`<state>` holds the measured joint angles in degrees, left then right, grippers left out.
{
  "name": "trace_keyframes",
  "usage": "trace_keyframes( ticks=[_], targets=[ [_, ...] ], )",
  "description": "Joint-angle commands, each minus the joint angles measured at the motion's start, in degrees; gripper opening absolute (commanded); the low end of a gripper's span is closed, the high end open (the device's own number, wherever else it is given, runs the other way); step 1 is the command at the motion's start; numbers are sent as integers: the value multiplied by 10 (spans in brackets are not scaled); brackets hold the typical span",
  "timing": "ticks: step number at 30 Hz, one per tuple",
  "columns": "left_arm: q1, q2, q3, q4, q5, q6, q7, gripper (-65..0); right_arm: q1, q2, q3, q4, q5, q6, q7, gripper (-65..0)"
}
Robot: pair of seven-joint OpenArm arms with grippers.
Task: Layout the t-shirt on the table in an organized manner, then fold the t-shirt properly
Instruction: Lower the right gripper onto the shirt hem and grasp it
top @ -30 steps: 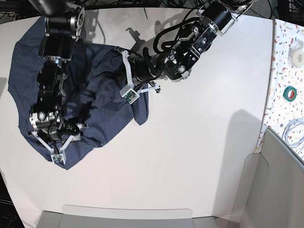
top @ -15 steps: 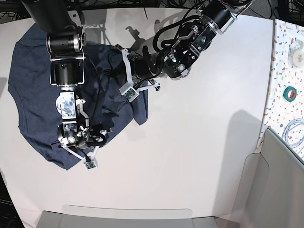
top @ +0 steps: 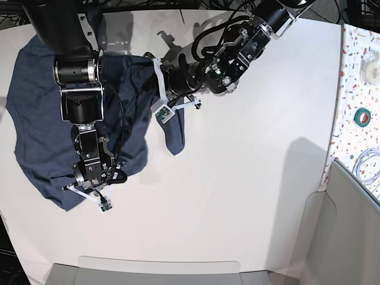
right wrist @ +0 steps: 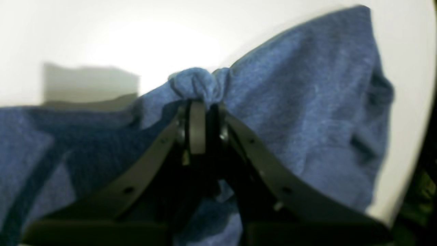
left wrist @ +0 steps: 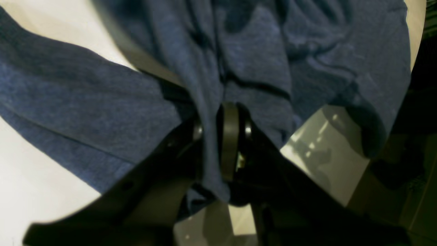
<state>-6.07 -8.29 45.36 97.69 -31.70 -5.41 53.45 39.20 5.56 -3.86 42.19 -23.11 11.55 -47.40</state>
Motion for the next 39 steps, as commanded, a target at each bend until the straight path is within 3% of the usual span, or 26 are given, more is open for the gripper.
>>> trace_keyframes(
  ticks=[1,8,12,20,23,32,39],
  targets=[
    [-7,-4,-3,9,-6,-1,-8,-599,21,4,1,7,-11,-13,3,-650],
    [-7,-10,-40,13,-6,72,-10,-600,19,5,1,7,-16,-60,33,-650],
    [2,-13,-62,33,-6,102,-55,-600,17,5,1,15,-15,-95,47,-650],
    [40,-27,-66,70,-6,154,-115,-600,-57,5,2,187,-19,-146,45,-650],
    [47,-28,-68,73,-6,154,-115,-600,-102,25,22,257,-19,-157,45,-650],
    [56,-41,-70,73,-6,155,-113,-600,-205,27,139,363,-19,-156,45,-650],
    [66,-41,-70,73,-6,155,-113,-600,-323,24,145,522,-19,-156,45,-650]
  ],
)
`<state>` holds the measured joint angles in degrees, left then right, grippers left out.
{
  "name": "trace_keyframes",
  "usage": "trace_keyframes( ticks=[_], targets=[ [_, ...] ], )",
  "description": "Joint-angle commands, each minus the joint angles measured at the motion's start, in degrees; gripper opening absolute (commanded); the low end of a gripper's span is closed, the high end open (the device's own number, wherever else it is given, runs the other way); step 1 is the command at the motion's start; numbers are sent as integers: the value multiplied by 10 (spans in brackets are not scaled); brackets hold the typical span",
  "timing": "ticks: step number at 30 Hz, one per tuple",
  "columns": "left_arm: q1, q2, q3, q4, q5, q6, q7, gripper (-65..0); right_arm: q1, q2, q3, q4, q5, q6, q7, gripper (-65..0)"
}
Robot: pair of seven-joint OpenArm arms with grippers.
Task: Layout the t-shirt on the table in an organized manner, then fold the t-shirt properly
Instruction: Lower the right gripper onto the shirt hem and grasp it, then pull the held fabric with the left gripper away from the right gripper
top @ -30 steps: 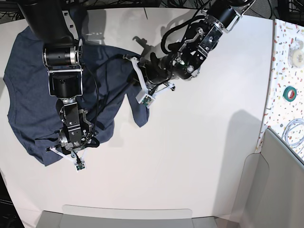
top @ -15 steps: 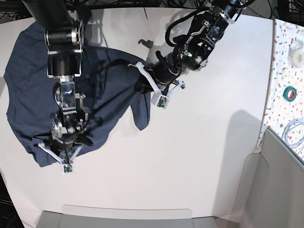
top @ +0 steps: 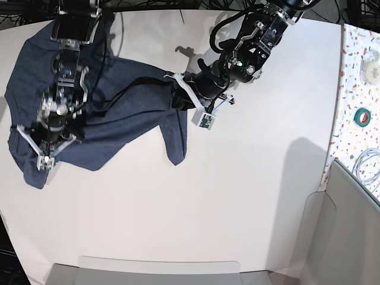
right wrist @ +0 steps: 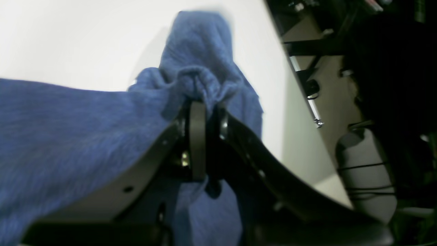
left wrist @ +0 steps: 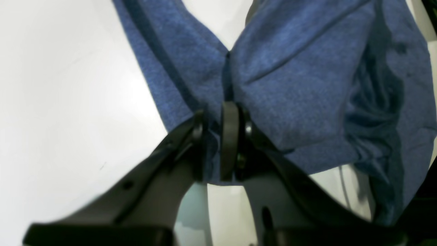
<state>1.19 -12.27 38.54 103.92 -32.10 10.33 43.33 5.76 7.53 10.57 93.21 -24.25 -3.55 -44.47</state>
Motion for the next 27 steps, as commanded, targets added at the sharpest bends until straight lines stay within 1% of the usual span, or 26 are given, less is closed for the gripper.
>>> trace_keyframes(
  ticks=[1,5,11,15,21,23,27],
  targets=[
    [-6,-1,-2,11,-2,-3,-12,-600,-8,4,1,35,-8,-4,15,-650],
    [-6,-11,-3,11,-2,-3,-13,-600,-84,4,1,98,-8,-5,15,-650],
    [3,-12,-32,11,-2,-3,-13,-600,-162,8,1,104,-8,-5,15,-650],
    [4,-11,-54,11,-2,-3,-13,-600,-190,9,2,102,-8,-5,16,-650],
    [2,-8,-83,53,-4,-3,-13,-595,-212,17,2,95,-8,-5,15,-650],
    [-4,1,-83,56,-4,-3,-13,-571,-214,17,2,81,-8,-5,15,-650],
    [-49,33,-79,29,-4,-4,-7,-458,-214,16,2,64,-8,-5,15,-650]
  ],
)
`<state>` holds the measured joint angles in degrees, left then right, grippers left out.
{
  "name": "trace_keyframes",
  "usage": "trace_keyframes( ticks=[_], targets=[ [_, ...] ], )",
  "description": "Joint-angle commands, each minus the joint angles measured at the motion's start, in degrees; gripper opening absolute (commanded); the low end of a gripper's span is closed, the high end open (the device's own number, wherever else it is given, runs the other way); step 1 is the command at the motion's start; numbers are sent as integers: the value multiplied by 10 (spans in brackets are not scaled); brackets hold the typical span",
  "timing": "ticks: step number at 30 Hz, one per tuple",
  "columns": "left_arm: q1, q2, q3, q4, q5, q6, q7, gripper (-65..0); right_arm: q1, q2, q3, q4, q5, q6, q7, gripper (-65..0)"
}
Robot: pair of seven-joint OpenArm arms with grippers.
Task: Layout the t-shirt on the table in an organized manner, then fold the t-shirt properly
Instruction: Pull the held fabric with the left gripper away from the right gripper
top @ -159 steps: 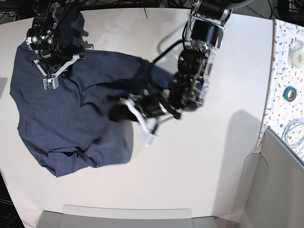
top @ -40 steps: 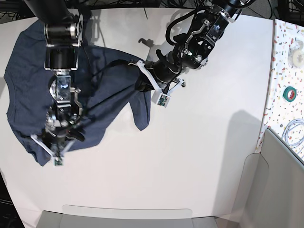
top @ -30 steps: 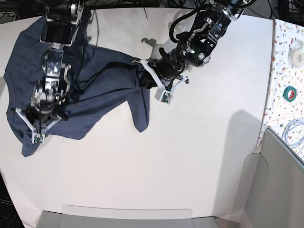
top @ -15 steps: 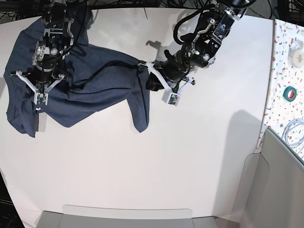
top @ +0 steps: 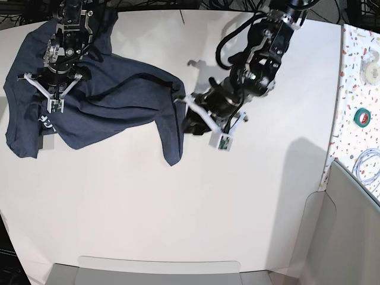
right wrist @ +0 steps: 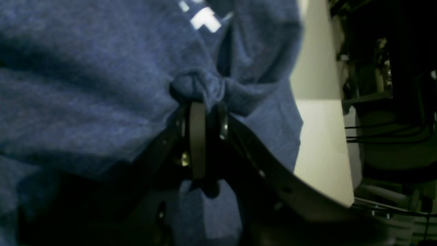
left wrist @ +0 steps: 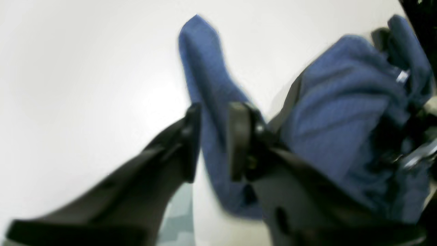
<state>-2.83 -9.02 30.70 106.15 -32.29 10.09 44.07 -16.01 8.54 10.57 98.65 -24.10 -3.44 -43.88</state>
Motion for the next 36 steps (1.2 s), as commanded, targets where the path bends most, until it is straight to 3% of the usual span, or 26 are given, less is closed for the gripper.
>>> trace_keyframes(
  ticks=[1,6,12,20,25,30,36],
  targets=[
    [-19,11,0,-9,-2,-2,-14,-432,3,6,2,10,-9,-6,9,-650],
    [-71,51,0,-102,-2,-2,-12,-412,2,6,2,12,-9,-6,9,-650],
    [-148,96,0,-225,0,-1,72,-412,2,7,2,12,-9,-6,9,-650],
    [-168,92,1,-287,0,-2,72,-441,4,5,1,10,-9,-6,9,-650],
    [-166,43,-2,-287,0,0,16,-650,5,5,1,10,-9,-6,9,-650],
    [-158,-18,-25,-287,0,1,3,-650,5,7,1,10,-9,-6,9,-650],
    [-103,-51,-111,-286,0,1,3,-650,5,7,1,10,-9,-6,9,-650]
  ],
)
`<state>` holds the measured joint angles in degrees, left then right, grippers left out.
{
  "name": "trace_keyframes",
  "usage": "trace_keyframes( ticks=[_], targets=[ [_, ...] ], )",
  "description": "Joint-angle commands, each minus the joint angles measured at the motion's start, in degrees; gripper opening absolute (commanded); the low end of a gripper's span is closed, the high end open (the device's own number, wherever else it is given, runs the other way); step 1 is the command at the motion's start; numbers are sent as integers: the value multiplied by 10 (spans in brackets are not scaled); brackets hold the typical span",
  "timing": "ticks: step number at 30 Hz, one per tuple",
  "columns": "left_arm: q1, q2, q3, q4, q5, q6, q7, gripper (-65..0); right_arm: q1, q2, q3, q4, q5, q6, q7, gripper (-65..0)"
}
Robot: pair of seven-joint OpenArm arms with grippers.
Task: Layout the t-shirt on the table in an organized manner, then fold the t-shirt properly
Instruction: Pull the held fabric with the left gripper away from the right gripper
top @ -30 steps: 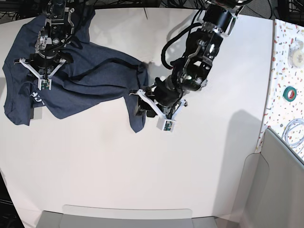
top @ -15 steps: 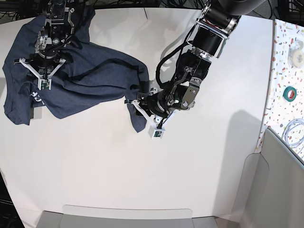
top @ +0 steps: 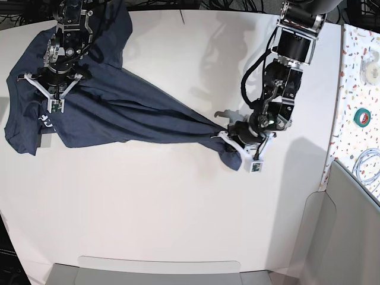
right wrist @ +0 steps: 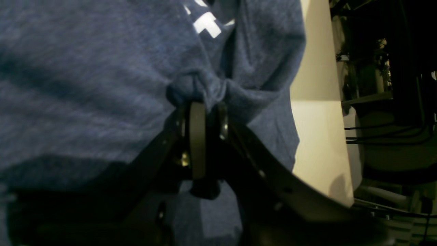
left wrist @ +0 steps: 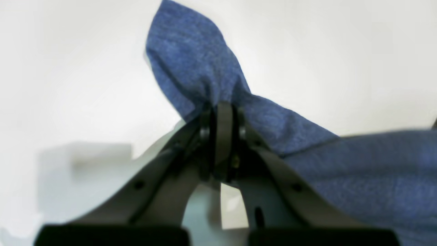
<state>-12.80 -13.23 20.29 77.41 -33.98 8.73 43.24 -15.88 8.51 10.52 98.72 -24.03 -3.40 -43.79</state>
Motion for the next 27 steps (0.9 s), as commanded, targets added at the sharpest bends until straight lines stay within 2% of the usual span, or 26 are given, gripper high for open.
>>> trace_keyframes(
  ticks=[1,8,15,23,27],
  targets=[
    [5,-13,-19,3,17,14,11,-650,5,7,2,9,-10,-6,8,-650],
    [57,-40,-45,6,17,13,11,-650,9,7,2,9,-10,-6,8,-650],
    [107,-40,-45,83,17,13,12,-650,7,6,2,43,-15,-8,8,-650],
    [119,-40,-47,89,17,13,12,-650,-37,-13,2,158,-95,-5,8,-650],
    [128,-34,-102,135,17,13,15,-650,-49,-14,2,158,-109,-4,8,-650]
  ],
)
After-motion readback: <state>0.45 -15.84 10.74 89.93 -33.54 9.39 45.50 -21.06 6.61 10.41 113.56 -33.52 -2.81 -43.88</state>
